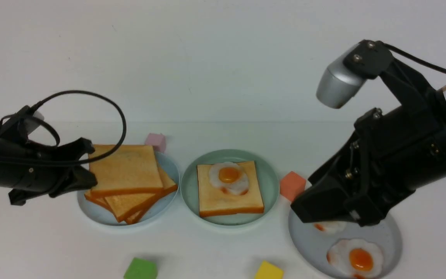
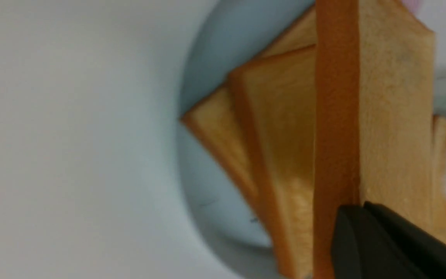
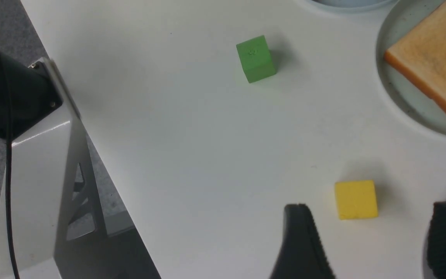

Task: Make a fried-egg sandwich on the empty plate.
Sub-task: Use the left arm to grab a slice of bread

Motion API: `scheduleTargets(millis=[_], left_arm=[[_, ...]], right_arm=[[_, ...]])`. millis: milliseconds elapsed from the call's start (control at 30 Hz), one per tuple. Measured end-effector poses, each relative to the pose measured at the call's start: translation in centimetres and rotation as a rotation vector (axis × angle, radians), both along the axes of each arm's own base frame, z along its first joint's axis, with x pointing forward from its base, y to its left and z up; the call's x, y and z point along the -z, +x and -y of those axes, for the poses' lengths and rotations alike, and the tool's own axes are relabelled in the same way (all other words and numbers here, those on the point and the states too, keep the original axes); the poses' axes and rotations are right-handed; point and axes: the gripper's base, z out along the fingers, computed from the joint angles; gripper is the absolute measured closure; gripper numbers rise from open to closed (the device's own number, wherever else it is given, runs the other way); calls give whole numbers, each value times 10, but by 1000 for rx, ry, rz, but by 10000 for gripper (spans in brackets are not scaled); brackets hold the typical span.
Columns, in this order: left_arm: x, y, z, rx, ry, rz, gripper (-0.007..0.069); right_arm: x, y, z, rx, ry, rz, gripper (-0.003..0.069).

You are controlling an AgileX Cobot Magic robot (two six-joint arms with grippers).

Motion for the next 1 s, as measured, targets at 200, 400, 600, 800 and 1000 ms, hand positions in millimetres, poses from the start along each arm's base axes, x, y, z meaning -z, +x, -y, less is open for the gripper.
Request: scheduleTargets(millis=[200, 400, 600, 800, 1000], left_arm=[[-3, 4, 3, -1, -48, 47, 638], [20, 7, 4, 21, -54, -38, 638], [31, 7, 3, 33, -41, -85, 636], [31, 7, 2, 11, -39, -87, 540], [31, 7, 2, 29, -34, -85, 342]], right_arm=[[0, 0, 0, 0, 0, 0, 215], [0, 0, 0, 0, 0, 0, 215], [0, 0, 0, 4, 2, -4, 215], [0, 0, 0, 13, 5, -13, 215], [0, 0, 0, 13, 5, -13, 215]])
